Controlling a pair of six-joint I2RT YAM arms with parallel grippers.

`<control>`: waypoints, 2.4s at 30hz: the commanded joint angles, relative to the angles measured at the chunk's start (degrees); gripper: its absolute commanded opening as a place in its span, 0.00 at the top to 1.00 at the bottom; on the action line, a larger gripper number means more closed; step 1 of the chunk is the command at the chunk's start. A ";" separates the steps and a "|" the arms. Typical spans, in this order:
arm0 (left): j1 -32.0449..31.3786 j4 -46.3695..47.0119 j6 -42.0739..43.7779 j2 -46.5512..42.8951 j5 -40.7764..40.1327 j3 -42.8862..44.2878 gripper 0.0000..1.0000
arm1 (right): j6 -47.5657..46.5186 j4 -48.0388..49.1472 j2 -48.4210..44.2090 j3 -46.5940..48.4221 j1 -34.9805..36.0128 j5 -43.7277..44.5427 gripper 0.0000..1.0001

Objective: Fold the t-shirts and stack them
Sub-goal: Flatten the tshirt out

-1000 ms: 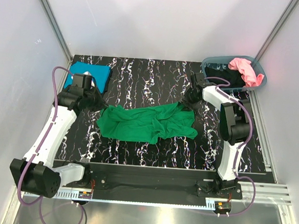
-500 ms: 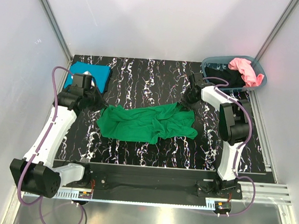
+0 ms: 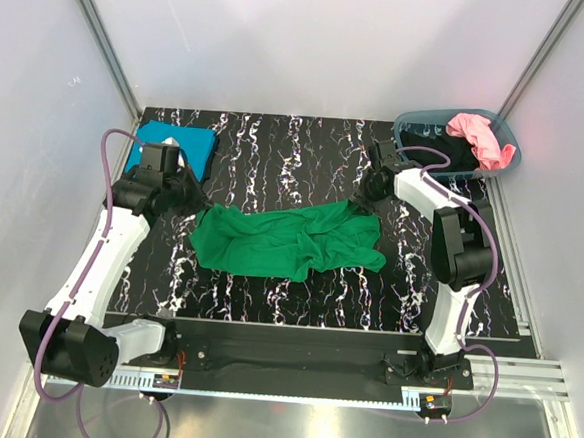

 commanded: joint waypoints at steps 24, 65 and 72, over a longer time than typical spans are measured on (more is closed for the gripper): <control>0.05 0.97 0.06 -1.02 0.27 -0.24 1.00 | -0.91 0.67 3.01 1.46 0.59 1.78 0.74; -0.30 -7.71 -11.46 -34.07 9.07 -39.80 0.45 | -3.11 -33.95 -69.50 -29.56 -14.53 -5.68 1.00; -0.30 -4.67 -1.20 -19.59 -0.17 -24.76 0.32 | -2.85 -34.13 -71.27 -30.36 -14.53 -5.86 1.00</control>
